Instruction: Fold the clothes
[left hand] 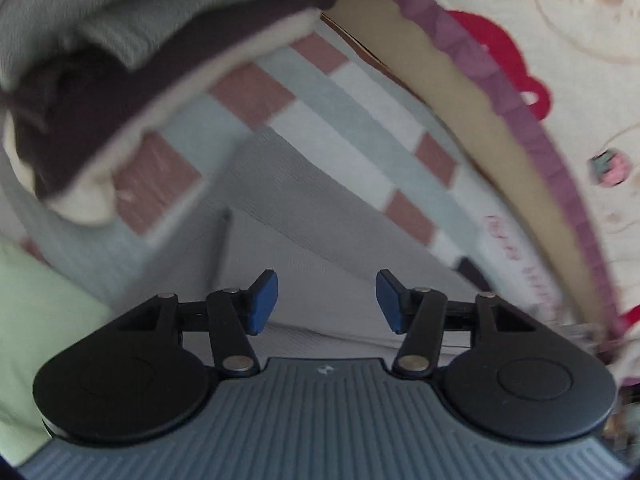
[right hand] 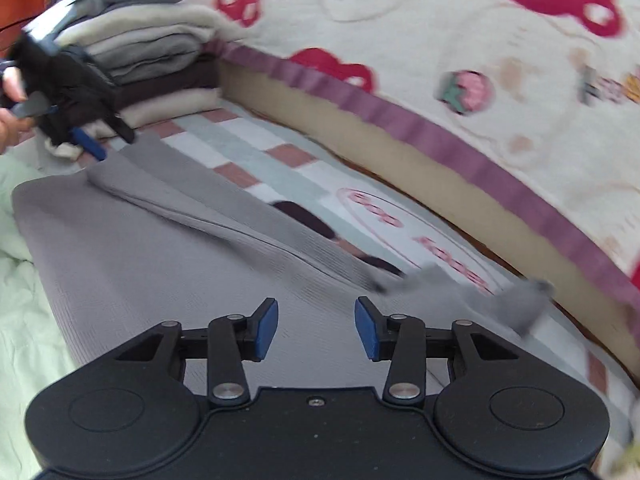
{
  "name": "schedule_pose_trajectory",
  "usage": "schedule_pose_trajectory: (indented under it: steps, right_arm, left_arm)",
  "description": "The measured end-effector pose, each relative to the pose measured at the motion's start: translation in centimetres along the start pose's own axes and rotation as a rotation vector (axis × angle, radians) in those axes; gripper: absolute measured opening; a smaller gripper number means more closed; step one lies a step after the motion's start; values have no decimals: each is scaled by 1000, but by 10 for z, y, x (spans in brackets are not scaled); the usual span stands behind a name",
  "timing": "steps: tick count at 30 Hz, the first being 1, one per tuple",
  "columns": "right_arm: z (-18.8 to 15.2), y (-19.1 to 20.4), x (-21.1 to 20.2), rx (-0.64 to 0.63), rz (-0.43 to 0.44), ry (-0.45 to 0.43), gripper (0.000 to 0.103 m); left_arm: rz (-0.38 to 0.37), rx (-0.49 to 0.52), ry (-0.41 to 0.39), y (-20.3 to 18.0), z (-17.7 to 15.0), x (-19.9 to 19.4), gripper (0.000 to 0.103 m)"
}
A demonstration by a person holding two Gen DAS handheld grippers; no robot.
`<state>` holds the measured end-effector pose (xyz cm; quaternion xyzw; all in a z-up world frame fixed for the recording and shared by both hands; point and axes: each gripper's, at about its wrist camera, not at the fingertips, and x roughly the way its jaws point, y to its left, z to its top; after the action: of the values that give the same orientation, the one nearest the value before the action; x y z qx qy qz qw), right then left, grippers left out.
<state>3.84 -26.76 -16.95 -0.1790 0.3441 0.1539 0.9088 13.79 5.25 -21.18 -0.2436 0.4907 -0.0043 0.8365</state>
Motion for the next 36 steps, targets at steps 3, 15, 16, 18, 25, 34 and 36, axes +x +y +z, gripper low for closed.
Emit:
schedule_pose_trajectory:
  steps: [3, 15, 16, 18, 25, 34, 36]
  right_arm:
    - [10, 17, 21, -72, 15, 11, 51]
    - [23, 43, 96, -247, -118, 61, 81]
    - [23, 42, 101, -247, -119, 55, 85]
    - [25, 31, 110, -159, -78, 33, 85]
    - [24, 11, 123, 145, 126, -19, 5]
    - [48, 19, 101, 89, 73, -134, 4]
    - [54, 19, 105, 68, 61, -125, 4]
  left_arm:
    - [32, -12, 32, 19, -11, 9, 56]
    - [-74, -169, 63, 40, -15, 14, 65]
    - [-70, -154, 63, 36, -15, 13, 69]
    - [-56, -120, 57, 32, -15, 16, 73]
    - [-23, -63, 12, 21, -11, 29, 82]
    - [45, 156, -58, -2, -11, 13, 4]
    - [37, 228, -72, -10, -13, 3, 8]
